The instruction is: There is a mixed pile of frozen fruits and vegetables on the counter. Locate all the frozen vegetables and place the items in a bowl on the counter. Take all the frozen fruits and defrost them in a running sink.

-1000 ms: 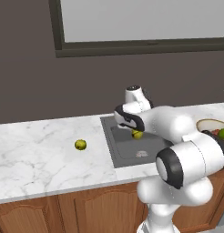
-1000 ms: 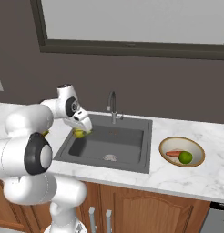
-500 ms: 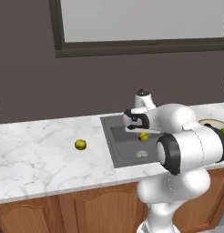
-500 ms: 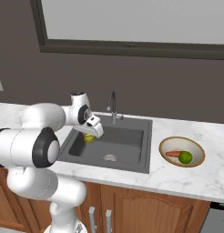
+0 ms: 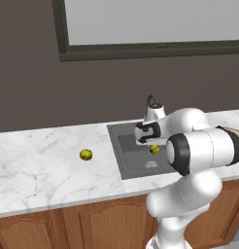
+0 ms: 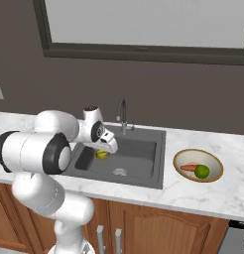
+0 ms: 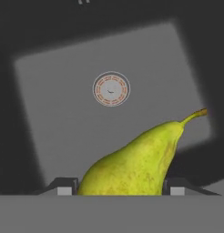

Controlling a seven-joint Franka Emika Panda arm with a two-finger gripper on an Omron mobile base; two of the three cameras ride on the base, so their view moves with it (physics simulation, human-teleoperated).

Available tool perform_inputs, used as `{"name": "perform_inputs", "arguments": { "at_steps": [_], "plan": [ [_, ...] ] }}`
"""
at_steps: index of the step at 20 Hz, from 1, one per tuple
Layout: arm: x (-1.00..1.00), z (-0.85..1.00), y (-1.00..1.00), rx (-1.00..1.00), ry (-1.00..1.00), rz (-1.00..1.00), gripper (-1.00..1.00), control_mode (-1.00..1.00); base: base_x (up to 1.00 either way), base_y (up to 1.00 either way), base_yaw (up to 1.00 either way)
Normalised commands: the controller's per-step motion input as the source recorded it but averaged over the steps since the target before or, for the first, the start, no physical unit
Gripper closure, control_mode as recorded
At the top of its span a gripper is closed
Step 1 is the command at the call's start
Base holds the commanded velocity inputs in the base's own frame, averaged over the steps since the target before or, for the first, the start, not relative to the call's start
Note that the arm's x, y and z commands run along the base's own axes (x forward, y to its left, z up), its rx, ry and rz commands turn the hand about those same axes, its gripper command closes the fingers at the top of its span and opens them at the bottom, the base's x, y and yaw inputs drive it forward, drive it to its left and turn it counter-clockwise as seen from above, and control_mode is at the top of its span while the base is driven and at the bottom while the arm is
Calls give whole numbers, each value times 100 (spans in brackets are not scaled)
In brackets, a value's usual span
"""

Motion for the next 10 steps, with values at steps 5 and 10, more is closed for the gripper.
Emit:
{"name": "perform_inputs", "arguments": {
  "at_steps": [5, 10],
  "plan": [
    [15, -33, -12, 0, 0, 6, 100, -100, 0, 0, 0],
    [19, -30, -16, 0, 0, 5, 100, -100, 0, 0, 0]
  ]
}}
